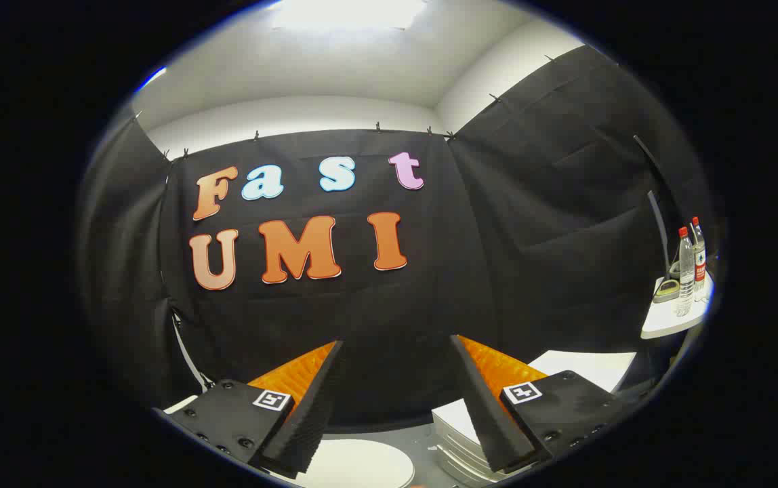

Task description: Open the toilet lid.

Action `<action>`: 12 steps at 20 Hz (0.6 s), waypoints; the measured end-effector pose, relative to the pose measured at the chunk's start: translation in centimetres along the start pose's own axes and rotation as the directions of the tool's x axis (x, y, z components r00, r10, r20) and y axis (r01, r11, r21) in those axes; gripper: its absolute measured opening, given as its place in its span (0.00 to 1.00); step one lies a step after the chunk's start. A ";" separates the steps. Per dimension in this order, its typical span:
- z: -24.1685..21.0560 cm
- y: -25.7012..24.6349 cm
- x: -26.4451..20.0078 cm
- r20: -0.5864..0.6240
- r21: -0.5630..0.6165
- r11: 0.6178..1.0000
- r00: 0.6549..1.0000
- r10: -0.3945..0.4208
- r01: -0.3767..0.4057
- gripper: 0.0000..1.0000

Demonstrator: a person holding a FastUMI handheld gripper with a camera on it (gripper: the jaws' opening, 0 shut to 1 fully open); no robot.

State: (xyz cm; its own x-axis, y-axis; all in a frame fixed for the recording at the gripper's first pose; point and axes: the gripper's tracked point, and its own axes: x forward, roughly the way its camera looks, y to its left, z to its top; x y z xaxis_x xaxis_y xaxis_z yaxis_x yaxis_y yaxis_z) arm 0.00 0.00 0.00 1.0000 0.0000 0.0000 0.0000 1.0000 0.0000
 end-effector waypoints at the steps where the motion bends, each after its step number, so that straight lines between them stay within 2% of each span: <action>1: 0.0 0.5 0.0 -0.001 -0.003 1.000 1.000 0.005 -0.005 0.98; 12: 1.0 2.3 -0.6 0.010 -0.022 1.000 1.000 0.023 -0.022 0.98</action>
State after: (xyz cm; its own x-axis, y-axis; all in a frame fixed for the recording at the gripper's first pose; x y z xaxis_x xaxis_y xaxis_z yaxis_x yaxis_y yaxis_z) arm -0.61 2.33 1.03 0.9997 0.0226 0.0103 -0.0224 0.9995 -0.0223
